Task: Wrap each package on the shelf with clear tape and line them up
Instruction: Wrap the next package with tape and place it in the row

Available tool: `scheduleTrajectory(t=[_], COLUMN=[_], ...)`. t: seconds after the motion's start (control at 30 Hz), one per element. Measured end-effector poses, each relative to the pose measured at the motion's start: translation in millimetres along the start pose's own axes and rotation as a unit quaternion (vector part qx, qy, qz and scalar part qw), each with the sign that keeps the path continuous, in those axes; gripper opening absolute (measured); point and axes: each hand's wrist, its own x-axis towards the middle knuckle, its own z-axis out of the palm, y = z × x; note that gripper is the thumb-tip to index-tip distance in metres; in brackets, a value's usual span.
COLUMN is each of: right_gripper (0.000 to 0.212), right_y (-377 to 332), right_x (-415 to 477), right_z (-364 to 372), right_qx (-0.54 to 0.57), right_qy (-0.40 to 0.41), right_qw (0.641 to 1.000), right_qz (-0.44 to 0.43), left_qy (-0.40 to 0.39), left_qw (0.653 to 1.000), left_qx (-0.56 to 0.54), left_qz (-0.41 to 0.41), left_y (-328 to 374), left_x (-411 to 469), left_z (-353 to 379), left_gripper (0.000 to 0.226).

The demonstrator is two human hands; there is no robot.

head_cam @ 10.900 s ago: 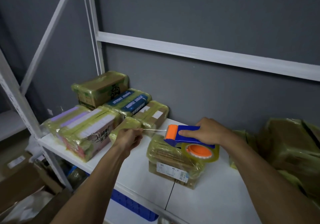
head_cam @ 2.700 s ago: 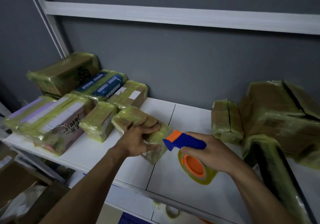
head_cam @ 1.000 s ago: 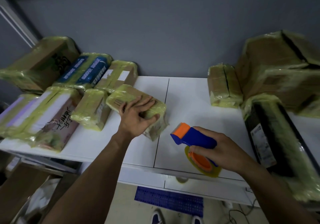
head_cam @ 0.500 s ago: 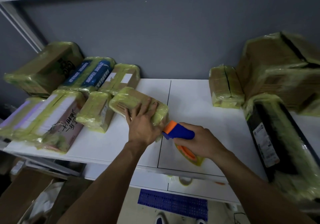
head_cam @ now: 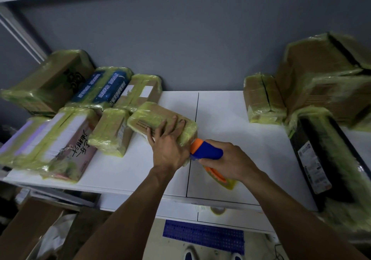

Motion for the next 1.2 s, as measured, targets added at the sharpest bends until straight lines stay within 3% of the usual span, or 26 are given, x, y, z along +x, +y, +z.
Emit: scheduleTrajectory(t=[0.2,0.47,0.67,0.83,1.0,1.2], right_gripper=[0.042,0.035,0.079,0.067,0.047,0.041], right_y=[-6,21,31,44,50,47], right_x=[-3,-5,-6,-6,-7,-4], right_z=[19,-5,-12,-17,-23,-28], right_qx=[-0.126,-0.026,0.103,0.152,0.169,0.195], right_qy=[0.04,0.08,0.151,0.123,0.07,0.084], right_qw=[0.991,0.995,0.977,0.968,0.969,0.964], right_qz=[0.023,0.06,0.112,0.157,0.165,0.161], left_qy=[-0.001,-0.012,0.007,-0.017,-0.015,-0.041], left_qw=[1.0,1.0,0.999,0.998,0.992,0.984], left_qx=[0.016,-0.012,-0.041,-0.055,-0.117,-0.137], left_qz=[-0.003,0.002,-0.024,-0.001,0.047,0.103], left_y=[0,-1,17,10,1,-3], left_x=[-1,-8,-16,-19,-15,0], left_z=[-1,-8,-8,-12,-8,-2], left_gripper=[0.066,0.078,0.068,0.075,0.066,0.069])
